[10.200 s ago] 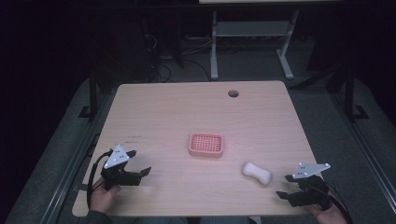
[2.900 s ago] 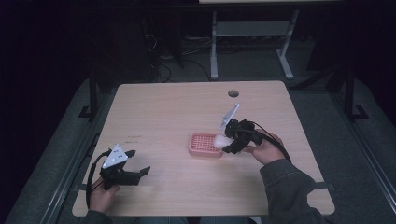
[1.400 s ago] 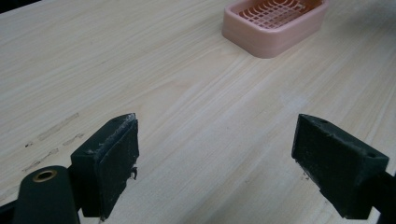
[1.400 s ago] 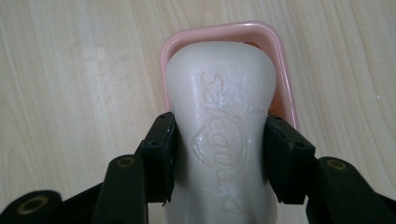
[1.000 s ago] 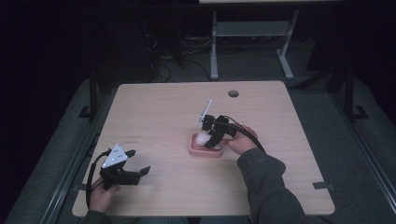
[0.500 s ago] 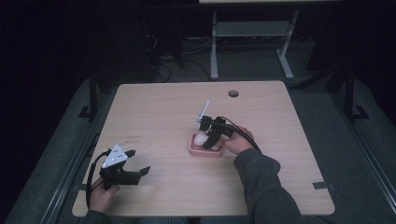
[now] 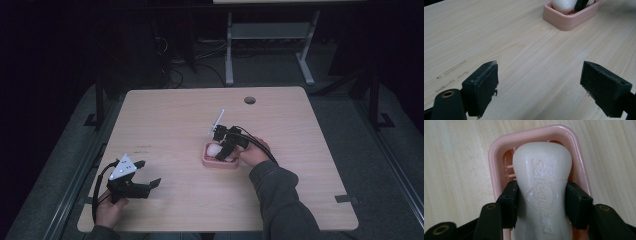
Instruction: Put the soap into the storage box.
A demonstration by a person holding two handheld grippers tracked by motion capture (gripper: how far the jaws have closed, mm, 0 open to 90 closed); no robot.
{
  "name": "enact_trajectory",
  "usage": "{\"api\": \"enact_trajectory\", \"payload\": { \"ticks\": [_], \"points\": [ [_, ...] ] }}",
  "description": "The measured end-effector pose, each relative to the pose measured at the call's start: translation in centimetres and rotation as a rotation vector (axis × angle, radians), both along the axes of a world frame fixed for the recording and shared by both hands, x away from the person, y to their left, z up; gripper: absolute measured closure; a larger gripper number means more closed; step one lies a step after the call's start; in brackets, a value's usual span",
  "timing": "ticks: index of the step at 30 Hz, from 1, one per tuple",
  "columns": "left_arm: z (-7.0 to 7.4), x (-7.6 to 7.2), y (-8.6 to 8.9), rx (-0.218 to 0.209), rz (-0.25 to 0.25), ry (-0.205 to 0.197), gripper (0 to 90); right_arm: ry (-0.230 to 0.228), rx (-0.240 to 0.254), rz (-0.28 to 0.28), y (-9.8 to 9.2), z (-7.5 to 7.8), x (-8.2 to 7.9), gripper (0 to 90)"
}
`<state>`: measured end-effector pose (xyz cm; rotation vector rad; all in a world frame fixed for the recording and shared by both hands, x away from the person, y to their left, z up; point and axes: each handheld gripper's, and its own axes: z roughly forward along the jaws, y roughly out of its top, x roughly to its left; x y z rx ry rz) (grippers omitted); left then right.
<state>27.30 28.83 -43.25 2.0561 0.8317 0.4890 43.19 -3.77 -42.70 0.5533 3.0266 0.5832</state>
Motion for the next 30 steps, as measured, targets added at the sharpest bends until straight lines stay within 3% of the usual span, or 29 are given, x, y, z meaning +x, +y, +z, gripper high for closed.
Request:
{"api": "enact_trajectory", "payload": {
  "ticks": [10,30],
  "points": [
    [-0.01,0.00,-0.01,-0.001,0.000,0.001,14.5,0.012,0.017,-0.013,-0.16,0.05,-0.03,46.5],
    [-0.04,-0.01,-0.05,-0.002,-0.002,-0.001,14.5,-0.010,0.049,-0.021,-0.78,0.91,-0.64,45.9]
  ]
}}
